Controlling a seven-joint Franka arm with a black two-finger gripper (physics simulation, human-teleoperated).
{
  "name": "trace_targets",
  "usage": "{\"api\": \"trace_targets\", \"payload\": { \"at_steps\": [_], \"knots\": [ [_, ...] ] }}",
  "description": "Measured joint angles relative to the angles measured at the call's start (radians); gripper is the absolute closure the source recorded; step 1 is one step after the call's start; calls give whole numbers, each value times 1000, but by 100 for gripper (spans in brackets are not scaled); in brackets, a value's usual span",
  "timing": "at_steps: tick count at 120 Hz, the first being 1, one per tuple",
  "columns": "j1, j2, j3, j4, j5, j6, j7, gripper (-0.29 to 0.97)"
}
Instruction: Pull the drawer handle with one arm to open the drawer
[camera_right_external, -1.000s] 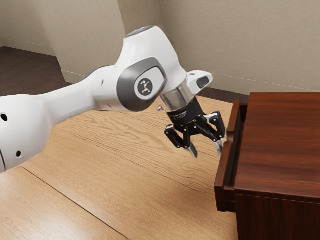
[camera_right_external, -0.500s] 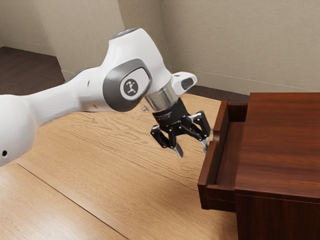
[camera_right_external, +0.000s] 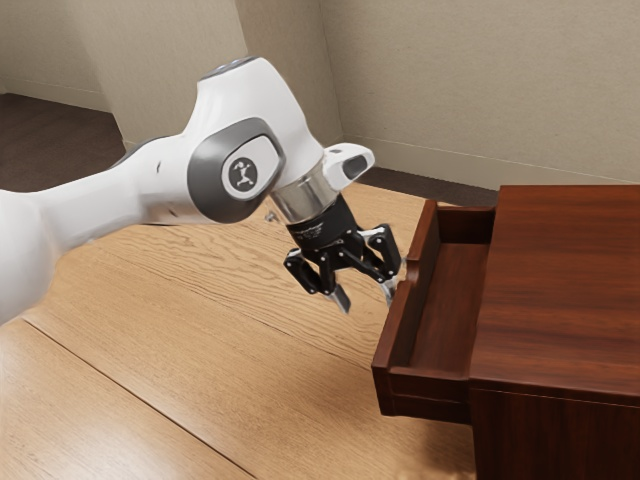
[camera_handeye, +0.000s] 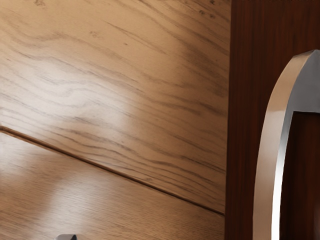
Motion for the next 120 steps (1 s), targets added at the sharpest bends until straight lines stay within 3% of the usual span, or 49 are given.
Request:
{"api": "trace_targets", "payload": {
  "at_steps": [120],
  "knots": [
    [10, -54, 88, -62, 20, -11, 98, 29]
  ]
}}
